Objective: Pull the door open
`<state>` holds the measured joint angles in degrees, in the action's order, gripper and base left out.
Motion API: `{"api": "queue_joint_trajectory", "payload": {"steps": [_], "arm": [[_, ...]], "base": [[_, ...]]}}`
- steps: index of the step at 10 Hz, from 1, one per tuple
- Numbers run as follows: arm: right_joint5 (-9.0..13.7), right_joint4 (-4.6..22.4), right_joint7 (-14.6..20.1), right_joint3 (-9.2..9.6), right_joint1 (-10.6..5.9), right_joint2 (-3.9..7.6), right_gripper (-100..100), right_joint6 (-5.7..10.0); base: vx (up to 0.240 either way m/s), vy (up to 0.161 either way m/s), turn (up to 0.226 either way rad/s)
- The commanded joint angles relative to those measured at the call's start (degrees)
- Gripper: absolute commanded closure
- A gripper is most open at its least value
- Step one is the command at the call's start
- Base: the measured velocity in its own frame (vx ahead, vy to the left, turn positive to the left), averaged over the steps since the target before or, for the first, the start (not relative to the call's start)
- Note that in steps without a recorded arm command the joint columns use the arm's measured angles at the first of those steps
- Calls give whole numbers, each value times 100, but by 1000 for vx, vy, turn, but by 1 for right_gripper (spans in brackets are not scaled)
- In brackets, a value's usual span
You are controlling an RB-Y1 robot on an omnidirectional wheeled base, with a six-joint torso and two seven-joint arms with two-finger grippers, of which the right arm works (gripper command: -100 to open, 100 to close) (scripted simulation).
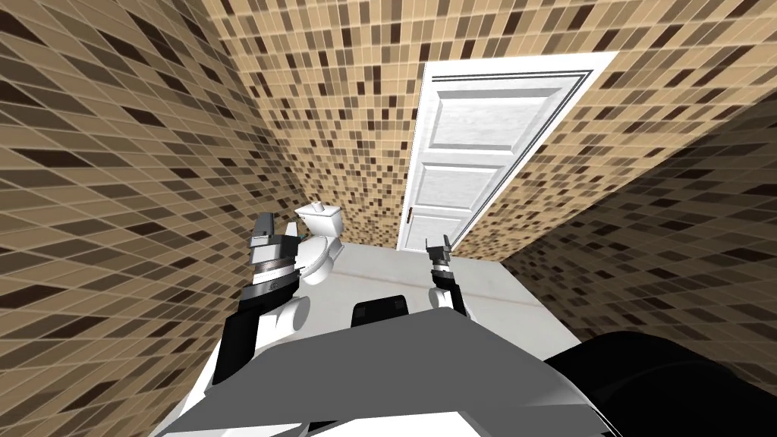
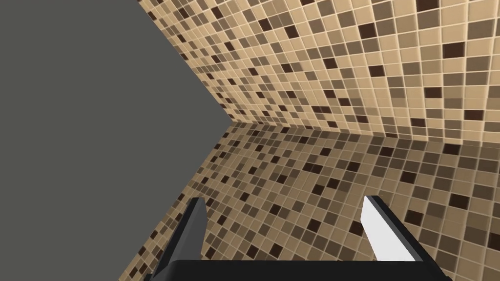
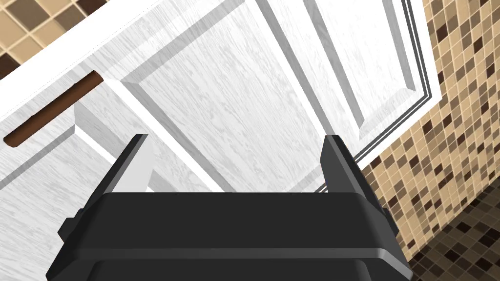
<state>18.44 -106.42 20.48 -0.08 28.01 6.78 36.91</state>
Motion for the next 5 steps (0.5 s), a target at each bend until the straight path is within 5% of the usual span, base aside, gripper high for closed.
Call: {"api": "queue_joint_trajectory", "payload": {"steps": [1, 5], "arm": [[194, 258, 218, -14, -70, 33, -100, 93], [672, 790, 724, -35, -154, 112, -100, 295]], "base": [[116, -35, 145], [89, -47, 179]]}}
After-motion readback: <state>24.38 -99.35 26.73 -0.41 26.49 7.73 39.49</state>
